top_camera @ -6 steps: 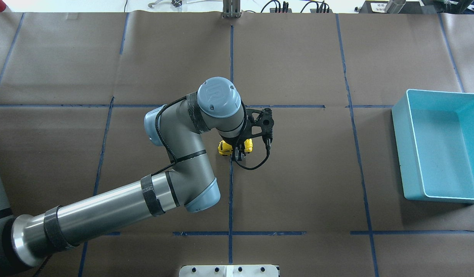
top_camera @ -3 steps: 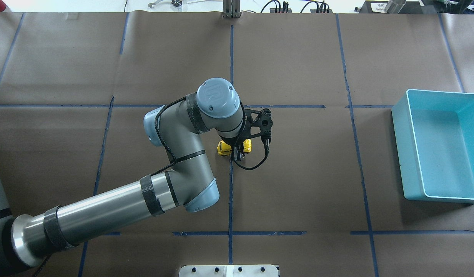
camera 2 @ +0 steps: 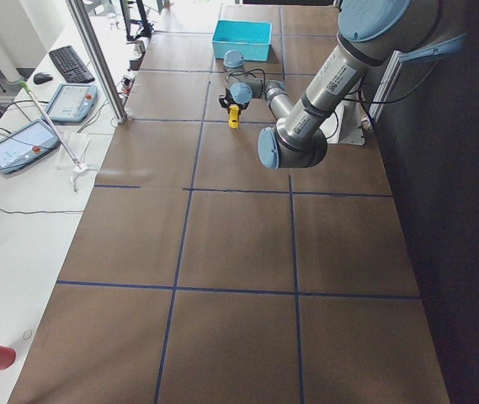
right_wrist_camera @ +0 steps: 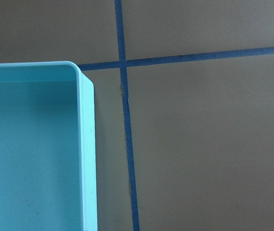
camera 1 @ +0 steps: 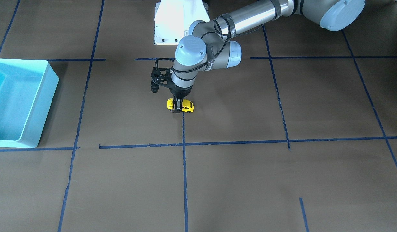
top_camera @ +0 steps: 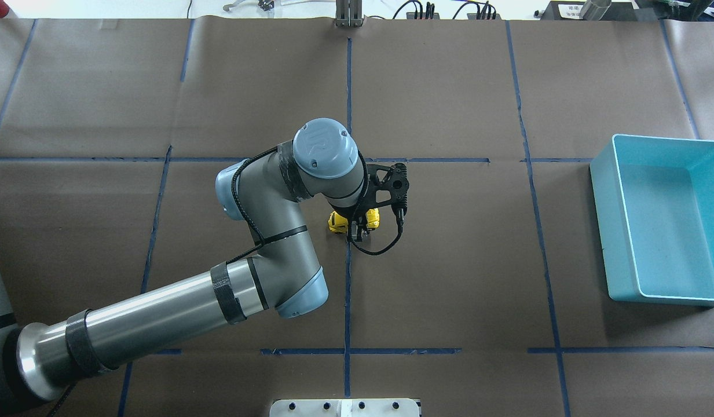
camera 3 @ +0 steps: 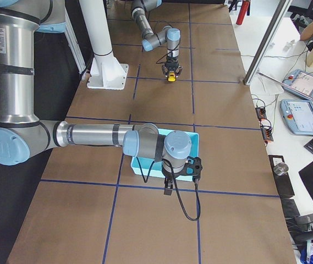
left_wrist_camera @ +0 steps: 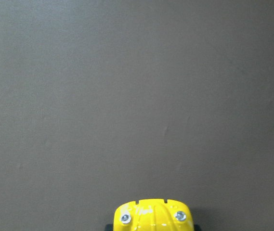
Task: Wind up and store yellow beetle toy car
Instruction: 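Drag the pressed car backward along the table with the left gripper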
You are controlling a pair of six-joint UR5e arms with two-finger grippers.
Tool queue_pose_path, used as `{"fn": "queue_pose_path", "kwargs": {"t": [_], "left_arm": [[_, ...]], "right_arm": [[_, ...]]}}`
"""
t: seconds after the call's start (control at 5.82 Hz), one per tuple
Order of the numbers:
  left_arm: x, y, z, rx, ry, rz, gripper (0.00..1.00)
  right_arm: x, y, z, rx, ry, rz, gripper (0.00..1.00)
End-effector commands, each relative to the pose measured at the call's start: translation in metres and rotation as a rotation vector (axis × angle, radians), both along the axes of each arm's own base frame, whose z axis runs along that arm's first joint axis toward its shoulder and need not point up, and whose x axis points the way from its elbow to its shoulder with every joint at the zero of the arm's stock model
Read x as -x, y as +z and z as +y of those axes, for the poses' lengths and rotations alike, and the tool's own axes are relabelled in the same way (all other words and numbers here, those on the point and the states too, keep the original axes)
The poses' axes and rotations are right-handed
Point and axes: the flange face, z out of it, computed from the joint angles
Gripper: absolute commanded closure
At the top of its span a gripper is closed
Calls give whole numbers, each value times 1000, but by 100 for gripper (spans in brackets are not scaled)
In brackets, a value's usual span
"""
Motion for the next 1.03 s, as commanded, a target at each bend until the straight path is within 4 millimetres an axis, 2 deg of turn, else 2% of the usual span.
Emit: {"fn": "queue_pose_path", "kwargs": {"t": [0.0,0.52,0.86], "left_arm": [[2,8,-1,-3,-1,8,91],[12,25,-9,18,4,3,91],[19,27,-17,29,4,10,91]], "right_arm": [[0,1,0,2,0,0,0],[0,1,0,2,0,0,0],[0,1,0,2,0,0,0]]}}
